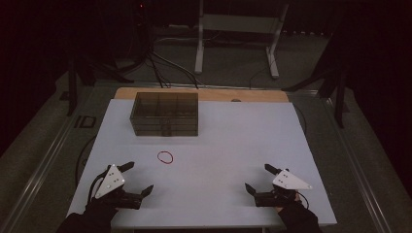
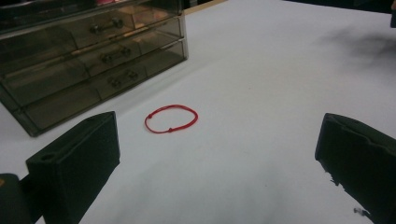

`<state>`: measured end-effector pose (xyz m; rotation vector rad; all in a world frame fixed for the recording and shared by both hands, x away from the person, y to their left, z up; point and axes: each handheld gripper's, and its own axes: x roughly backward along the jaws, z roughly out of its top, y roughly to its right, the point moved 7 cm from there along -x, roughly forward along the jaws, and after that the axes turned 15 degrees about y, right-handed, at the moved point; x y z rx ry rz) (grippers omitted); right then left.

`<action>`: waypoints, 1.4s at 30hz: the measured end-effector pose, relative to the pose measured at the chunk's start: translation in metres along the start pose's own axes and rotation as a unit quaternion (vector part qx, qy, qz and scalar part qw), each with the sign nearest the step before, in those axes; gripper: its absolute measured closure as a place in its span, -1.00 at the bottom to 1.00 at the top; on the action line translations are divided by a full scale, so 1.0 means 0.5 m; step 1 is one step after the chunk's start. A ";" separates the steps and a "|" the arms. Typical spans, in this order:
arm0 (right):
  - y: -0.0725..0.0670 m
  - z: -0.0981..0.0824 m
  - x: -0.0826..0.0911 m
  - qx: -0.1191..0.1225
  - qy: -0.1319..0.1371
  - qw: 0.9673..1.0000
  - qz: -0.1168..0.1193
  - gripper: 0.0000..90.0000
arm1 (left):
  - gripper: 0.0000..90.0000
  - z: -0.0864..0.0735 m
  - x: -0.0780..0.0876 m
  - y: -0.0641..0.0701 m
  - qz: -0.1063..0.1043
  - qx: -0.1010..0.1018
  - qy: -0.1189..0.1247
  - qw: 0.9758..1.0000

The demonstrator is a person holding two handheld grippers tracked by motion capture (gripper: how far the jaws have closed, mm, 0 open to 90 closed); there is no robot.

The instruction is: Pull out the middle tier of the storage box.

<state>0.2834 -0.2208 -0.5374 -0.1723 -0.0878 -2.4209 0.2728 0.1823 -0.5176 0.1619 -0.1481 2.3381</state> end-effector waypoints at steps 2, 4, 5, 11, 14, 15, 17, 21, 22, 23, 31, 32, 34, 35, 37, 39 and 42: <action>-0.002 -0.002 -0.001 0.003 -0.003 1.000 0.002 -0.97 | -0.97 0.006 -0.001 0.000 -0.002 -0.002 0.001 1.000; -0.003 -0.001 -0.002 0.001 -0.002 1.000 0.002 -0.97 | -0.97 0.010 -0.002 -0.002 -0.002 -0.006 0.001 1.000; -0.003 0.000 -0.002 0.000 -0.001 1.000 0.002 -0.97 | -0.97 0.012 -0.003 -0.002 -0.002 -0.009 0.000 1.000; -0.006 -0.001 -0.003 -0.008 0.003 1.000 0.006 -0.97 | -0.97 0.026 -0.015 -0.006 0.006 -0.020 0.003 1.000; -0.006 -0.001 -0.002 -0.006 0.002 1.000 0.006 -0.97 | -0.97 0.027 -0.022 -0.010 0.007 -0.032 -0.005 0.999; -0.006 0.000 -0.002 -0.006 0.004 1.000 0.006 -0.97 | -0.97 0.028 -0.024 -0.011 0.006 -0.034 -0.005 0.999; -0.006 0.002 -0.001 -0.004 0.006 1.000 0.006 -0.97 | -0.97 0.029 -0.028 -0.015 0.005 -0.042 -0.008 0.999; -0.007 0.003 -0.001 -0.005 0.006 1.000 0.007 -0.97 | -0.97 0.029 -0.036 -0.021 0.005 -0.048 -0.013 0.999; -0.007 0.003 -0.001 -0.004 0.006 1.000 0.007 -0.97 | -0.97 0.029 -0.037 -0.022 0.003 -0.049 -0.013 0.999; -0.008 0.003 -0.001 -0.004 0.007 1.000 0.007 -0.97 | -0.97 0.029 -0.039 -0.024 0.002 -0.053 -0.016 0.998; -0.009 0.002 -0.002 -0.003 0.005 1.000 0.009 -0.97 | -0.97 0.033 -0.052 -0.036 0.001 -0.071 -0.026 0.997; -0.009 0.003 -0.002 -0.005 0.006 1.000 0.009 -0.97 | -0.97 0.033 -0.054 -0.038 0.002 -0.072 -0.028 0.997; -0.009 0.004 -0.002 -0.004 0.008 1.000 0.009 -0.97 | -0.97 0.033 -0.057 -0.043 0.004 -0.082 -0.034 0.996; -0.010 0.004 -0.002 -0.005 0.007 1.000 0.010 -0.97 | -0.97 0.033 -0.059 -0.045 0.003 -0.086 -0.038 0.996; -0.009 0.002 -0.002 -0.005 0.005 1.000 0.009 -0.97 | -0.97 0.033 -0.062 -0.048 0.005 -0.088 -0.040 0.995; -0.009 0.003 -0.002 -0.007 0.006 1.000 0.009 -0.97 | -0.97 0.034 -0.065 -0.051 0.005 -0.090 -0.044 0.995; -0.010 0.003 -0.002 -0.006 0.006 1.000 0.010 -0.97 | -0.97 0.035 -0.071 -0.055 0.006 -0.103 -0.049 0.993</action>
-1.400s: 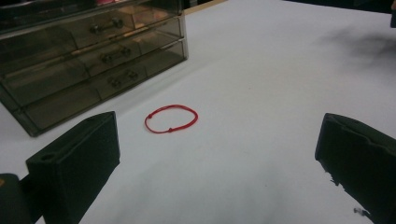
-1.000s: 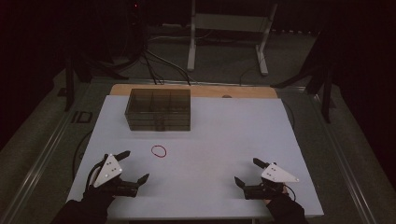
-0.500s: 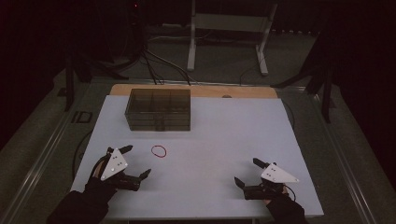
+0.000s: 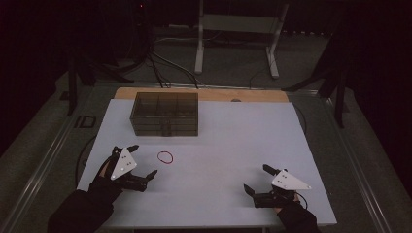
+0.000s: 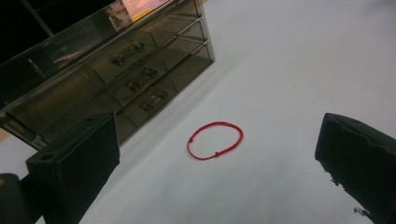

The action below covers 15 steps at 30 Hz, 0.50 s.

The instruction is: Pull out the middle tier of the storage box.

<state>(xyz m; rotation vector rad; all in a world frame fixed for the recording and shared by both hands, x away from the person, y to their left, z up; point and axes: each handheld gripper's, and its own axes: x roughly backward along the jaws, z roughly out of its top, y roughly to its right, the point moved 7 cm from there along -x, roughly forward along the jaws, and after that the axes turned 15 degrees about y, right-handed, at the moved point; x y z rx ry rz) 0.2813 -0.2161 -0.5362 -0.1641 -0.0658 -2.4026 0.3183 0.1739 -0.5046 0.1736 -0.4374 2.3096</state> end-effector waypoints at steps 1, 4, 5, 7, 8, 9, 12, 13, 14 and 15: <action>0.000 0.000 0.000 -0.001 -0.001 1.000 0.000 -0.97 | -0.97 0.000 -0.002 -0.002 0.001 -0.004 -0.003 1.000; -0.001 0.001 0.000 -0.002 0.002 1.000 0.001 -0.97 | -0.97 0.002 -0.008 -0.003 0.000 -0.012 -0.006 1.000; -0.001 0.000 -0.001 -0.001 0.001 1.000 0.001 -0.97 | -0.97 0.002 -0.010 -0.004 0.000 -0.019 -0.007 1.000; -0.001 -0.001 -0.001 -0.002 -0.002 1.000 0.002 -0.97 | -0.97 0.003 -0.014 -0.005 0.000 -0.029 -0.012 1.000; -0.001 -0.001 -0.001 -0.003 -0.002 1.000 0.003 -0.97 | -0.97 0.003 -0.016 -0.006 -0.001 -0.032 -0.014 0.999; -0.001 0.000 -0.001 -0.002 0.000 1.000 0.002 -0.97 | -0.97 0.004 -0.018 -0.006 -0.001 -0.033 -0.015 0.999; -0.002 -0.001 -0.002 -0.002 -0.002 1.000 0.003 -0.97 | -0.97 0.005 -0.025 -0.009 0.002 -0.045 -0.023 0.999; -0.002 -0.001 -0.001 -0.003 -0.002 1.000 0.004 -0.97 | -0.97 0.006 -0.028 -0.010 0.005 -0.054 -0.027 0.998; -0.002 0.000 -0.001 -0.003 -0.001 1.000 0.004 -0.97 | -0.97 0.006 -0.030 -0.010 0.006 -0.058 -0.029 0.998; -0.002 0.001 -0.001 -0.003 0.000 1.000 0.003 -0.97 | -0.97 0.006 -0.034 -0.011 0.006 -0.062 -0.032 0.998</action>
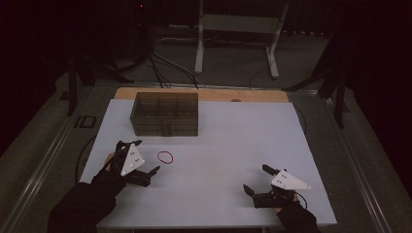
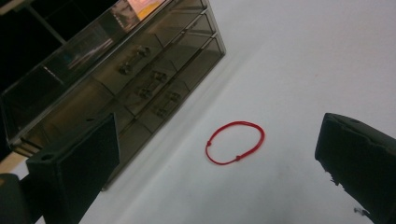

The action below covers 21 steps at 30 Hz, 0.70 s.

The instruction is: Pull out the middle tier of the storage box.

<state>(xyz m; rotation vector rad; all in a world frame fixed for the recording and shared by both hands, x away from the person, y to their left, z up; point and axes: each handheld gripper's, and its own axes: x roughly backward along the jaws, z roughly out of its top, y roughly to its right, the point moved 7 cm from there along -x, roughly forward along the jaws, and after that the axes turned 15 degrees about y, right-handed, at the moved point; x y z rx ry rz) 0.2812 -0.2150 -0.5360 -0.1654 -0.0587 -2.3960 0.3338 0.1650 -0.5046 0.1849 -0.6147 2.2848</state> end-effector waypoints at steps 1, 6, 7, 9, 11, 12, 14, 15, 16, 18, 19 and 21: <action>0.000 0.000 0.000 0.000 -0.001 1.000 0.001 -0.97 | -0.97 0.000 -0.004 0.000 0.001 -0.005 -0.004 1.000; 0.000 -0.001 0.000 0.000 0.000 1.000 0.001 -0.97 | -0.97 -0.004 -0.020 -0.003 0.002 -0.027 -0.027 0.999; -0.001 -0.002 0.000 -0.001 -0.002 1.000 0.001 -0.97 | -0.97 -0.004 -0.022 -0.004 0.002 -0.031 -0.032 0.999; 0.000 -0.002 0.000 -0.002 -0.003 1.000 0.002 -0.97 | -0.97 -0.004 -0.026 -0.006 0.002 -0.033 -0.036 0.999; 0.000 -0.001 0.000 -0.003 -0.001 1.000 0.001 -0.97 | -0.97 -0.003 -0.030 -0.009 0.003 -0.040 -0.040 0.998; 0.000 -0.001 0.000 -0.003 -0.001 1.000 0.001 -0.97 | -0.97 -0.002 -0.032 -0.011 0.004 -0.041 -0.041 0.998; 0.000 -0.002 -0.001 -0.003 -0.003 1.000 0.002 -0.97 | -0.97 -0.001 -0.035 -0.015 0.007 -0.046 -0.046 0.998; -0.001 -0.002 0.000 -0.004 -0.003 1.000 0.002 -0.97 | -0.97 0.000 -0.038 -0.017 0.009 -0.050 -0.047 0.998; -0.001 -0.002 0.000 -0.004 -0.003 1.000 0.002 -0.97 | -0.97 0.000 -0.038 -0.017 0.009 -0.050 -0.047 0.998; -0.001 -0.001 -0.001 -0.003 -0.001 1.000 0.002 -0.97 | -0.97 0.002 -0.042 -0.020 0.009 -0.061 -0.053 0.997; -0.001 -0.002 -0.001 -0.003 -0.002 1.000 0.003 -0.97 | -0.97 0.003 -0.044 -0.021 0.010 -0.064 -0.054 0.996; -0.001 -0.002 -0.001 -0.005 -0.004 1.000 0.003 -0.97 | -0.97 0.004 -0.047 -0.022 0.010 -0.068 -0.055 0.996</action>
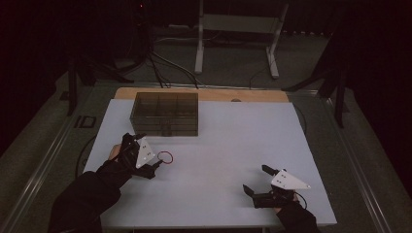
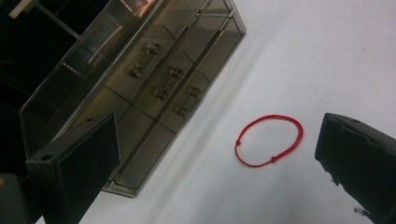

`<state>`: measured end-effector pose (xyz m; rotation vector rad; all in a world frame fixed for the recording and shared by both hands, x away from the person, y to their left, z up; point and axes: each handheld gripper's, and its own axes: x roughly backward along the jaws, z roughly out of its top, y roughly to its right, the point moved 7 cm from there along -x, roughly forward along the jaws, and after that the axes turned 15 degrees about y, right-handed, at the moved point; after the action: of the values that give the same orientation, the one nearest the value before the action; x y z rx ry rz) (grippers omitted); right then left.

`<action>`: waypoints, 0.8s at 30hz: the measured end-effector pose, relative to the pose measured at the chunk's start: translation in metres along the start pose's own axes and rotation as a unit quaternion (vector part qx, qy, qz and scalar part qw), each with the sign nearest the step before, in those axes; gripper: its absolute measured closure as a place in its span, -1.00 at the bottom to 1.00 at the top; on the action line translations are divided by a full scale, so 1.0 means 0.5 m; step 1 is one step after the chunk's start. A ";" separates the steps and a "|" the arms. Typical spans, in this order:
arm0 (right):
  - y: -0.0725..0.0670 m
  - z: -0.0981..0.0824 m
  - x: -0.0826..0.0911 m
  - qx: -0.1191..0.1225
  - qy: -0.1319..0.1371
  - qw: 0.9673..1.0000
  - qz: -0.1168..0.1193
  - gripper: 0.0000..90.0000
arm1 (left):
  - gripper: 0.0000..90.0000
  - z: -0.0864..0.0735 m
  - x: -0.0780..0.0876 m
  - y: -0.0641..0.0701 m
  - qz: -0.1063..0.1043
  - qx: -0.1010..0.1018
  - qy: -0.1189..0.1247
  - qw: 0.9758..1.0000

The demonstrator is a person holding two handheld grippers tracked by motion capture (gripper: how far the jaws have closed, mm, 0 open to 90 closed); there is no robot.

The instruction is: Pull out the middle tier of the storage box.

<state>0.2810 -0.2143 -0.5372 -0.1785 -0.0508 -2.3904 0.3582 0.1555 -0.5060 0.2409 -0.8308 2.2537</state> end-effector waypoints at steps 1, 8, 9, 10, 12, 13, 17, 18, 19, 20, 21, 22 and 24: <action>0.000 0.001 0.000 0.000 0.001 1.000 0.000 -0.97 | -0.97 0.001 -0.002 0.000 0.001 -0.002 -0.001 1.000; 0.000 0.001 0.000 0.000 0.001 1.000 0.001 -0.97 | -0.97 0.002 -0.011 -0.004 0.004 -0.032 -0.019 0.999; -0.001 0.000 0.000 -0.001 0.000 1.000 0.001 -0.97 | -0.97 0.002 -0.014 -0.005 0.005 -0.033 -0.019 0.999; 0.000 -0.001 -0.001 0.000 -0.001 1.000 0.001 -0.97 | -0.97 0.001 -0.016 -0.005 0.004 -0.033 -0.022 0.999; -0.001 -0.001 0.000 -0.001 -0.001 1.000 0.001 -0.97 | -0.97 -0.002 -0.019 -0.007 0.004 -0.036 -0.028 0.999; -0.001 0.001 0.000 0.000 0.001 1.000 0.001 -0.97 | -0.97 -0.003 -0.021 -0.009 0.004 -0.042 -0.030 0.999; 0.000 -0.002 -0.001 -0.001 -0.003 1.000 0.001 -0.97 | -0.97 -0.009 -0.029 -0.009 0.005 -0.057 -0.042 0.997; 0.000 -0.001 -0.001 -0.001 -0.002 1.000 0.000 -0.97 | -0.97 -0.009 -0.031 -0.009 0.007 -0.061 -0.044 0.997; -0.001 -0.001 -0.001 -0.001 -0.001 1.000 0.001 -0.97 | -0.97 -0.008 -0.033 -0.008 0.007 -0.063 -0.045 0.997; -0.001 -0.001 -0.001 0.000 -0.002 1.000 0.001 -0.97 | -0.97 -0.009 -0.035 -0.008 0.008 -0.068 -0.050 0.996; 0.000 -0.002 -0.002 0.001 -0.003 1.000 0.001 -0.97 | -0.97 -0.009 -0.037 -0.009 0.007 -0.074 -0.055 0.996; -0.001 -0.003 -0.002 0.000 -0.004 1.000 0.001 -0.97 | -0.97 -0.009 -0.039 -0.008 0.005 -0.075 -0.058 0.995; -0.001 -0.001 -0.001 -0.001 -0.001 1.000 0.001 -0.97 | -0.97 -0.010 -0.044 -0.008 0.005 -0.078 -0.062 0.995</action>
<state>0.2811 -0.2136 -0.5376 -0.1818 -0.0501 -2.3893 0.3772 0.1482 -0.5165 0.3052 -1.0713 2.1876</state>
